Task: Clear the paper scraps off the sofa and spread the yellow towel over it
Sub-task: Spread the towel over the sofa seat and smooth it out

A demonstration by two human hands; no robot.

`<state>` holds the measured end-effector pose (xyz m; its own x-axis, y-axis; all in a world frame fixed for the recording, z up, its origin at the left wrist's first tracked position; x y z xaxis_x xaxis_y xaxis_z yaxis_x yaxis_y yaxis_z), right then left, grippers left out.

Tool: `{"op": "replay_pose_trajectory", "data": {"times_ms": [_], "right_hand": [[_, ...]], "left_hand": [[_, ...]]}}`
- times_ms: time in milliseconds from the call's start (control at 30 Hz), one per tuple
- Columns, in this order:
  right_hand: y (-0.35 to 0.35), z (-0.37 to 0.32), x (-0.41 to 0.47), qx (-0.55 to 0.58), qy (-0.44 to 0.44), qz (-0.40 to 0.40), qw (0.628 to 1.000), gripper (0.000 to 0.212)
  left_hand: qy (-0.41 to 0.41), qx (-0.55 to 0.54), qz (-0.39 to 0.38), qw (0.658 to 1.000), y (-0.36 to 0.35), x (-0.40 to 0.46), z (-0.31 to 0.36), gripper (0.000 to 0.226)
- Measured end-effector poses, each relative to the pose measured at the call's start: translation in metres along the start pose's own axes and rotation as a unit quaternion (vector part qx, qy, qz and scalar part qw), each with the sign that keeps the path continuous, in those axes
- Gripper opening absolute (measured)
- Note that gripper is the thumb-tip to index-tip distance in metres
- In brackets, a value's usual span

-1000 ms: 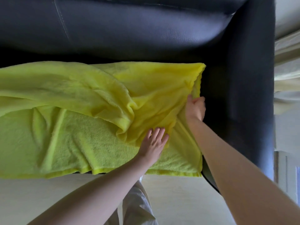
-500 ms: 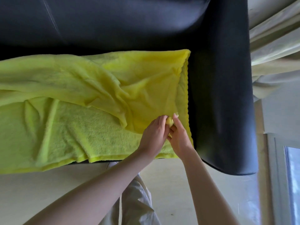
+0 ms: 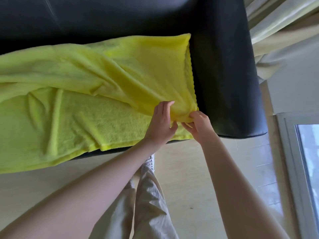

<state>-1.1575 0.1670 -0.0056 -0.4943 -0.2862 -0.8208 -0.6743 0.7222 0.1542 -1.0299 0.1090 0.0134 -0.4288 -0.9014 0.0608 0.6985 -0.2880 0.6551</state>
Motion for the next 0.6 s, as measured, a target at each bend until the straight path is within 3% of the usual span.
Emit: {"op": "replay_pose_trajectory", "data": {"times_ms": [167,333,467,600], "right_hand": [[0.028,0.003,-0.013,0.093,0.026,0.029,0.995,0.019],[0.044,0.005,-0.019,0.121,0.048,0.031,0.991,0.019],[0.051,0.000,-0.017,0.137,0.046,0.045,0.988,0.019],[0.055,-0.010,-0.016,0.130,0.061,0.065,0.988,0.019]], "left_hand": [[-0.065,0.236,-0.068,0.967,0.012,0.001,-0.029,0.059],[-0.067,0.333,0.013,0.940,0.045,0.005,-0.054,0.062],[-0.131,0.317,0.061,0.937,0.057,0.006,-0.051,0.035],[-0.114,0.215,0.071,0.967,0.064,0.007,-0.047,0.018]]}}
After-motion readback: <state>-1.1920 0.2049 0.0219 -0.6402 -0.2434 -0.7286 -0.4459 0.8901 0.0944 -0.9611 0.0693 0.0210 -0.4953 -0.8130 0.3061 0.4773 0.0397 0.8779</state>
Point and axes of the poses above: each hand's wrist, its own x-axis towards the middle knuckle, its own y-axis out of the back of the hand, z = x × y, the point moved 7 cm from there along x, towards the middle knuckle, and after that the axes turned 9 degrees about z, right-handed, at the moved point
